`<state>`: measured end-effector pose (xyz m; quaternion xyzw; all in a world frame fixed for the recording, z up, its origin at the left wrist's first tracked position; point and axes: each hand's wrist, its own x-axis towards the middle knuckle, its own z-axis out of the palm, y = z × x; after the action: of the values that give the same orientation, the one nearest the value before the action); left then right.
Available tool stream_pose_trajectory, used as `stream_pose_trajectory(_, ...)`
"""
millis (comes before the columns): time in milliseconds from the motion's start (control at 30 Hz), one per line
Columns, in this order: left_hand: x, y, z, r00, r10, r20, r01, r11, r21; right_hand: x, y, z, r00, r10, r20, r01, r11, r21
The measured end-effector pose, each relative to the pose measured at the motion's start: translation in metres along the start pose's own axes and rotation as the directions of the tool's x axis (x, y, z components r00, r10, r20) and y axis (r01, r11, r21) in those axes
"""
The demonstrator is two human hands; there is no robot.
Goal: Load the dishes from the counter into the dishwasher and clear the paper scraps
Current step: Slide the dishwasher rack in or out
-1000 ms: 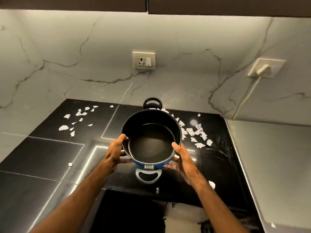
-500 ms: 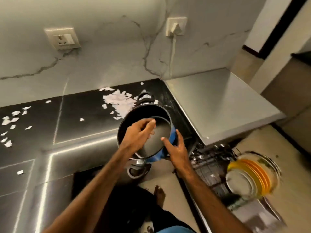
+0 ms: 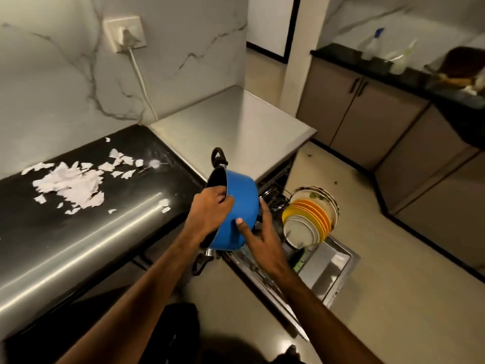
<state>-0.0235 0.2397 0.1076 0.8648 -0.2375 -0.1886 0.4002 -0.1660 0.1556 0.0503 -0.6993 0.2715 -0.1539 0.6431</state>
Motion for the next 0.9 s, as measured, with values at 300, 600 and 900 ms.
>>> stream_pose_trajectory(300, 0.006, 0.051, 0.105, 0.997, 0.049, 0.067, -0.053, 0.997, 0.062, -0.007, 0.036, -0.108, 0.995, 0.093, -0.025, -0.091, 0.993, 0.079)
stream_pose_trajectory(600, 0.014, 0.059, 0.193, 0.995, -0.064, 0.080, 0.058, 0.996, 0.072, 0.008, 0.083, -0.184, 0.984, 0.173, 0.036, -0.174, 0.985, 0.019)
stream_pose_trajectory(900, 0.069, 0.040, 0.245, 0.971, -0.180, 0.155, 0.164, 0.980, 0.112, 0.075, 0.127, -0.206, 0.921, 0.389, -0.002, -0.389, 0.921, 0.017)
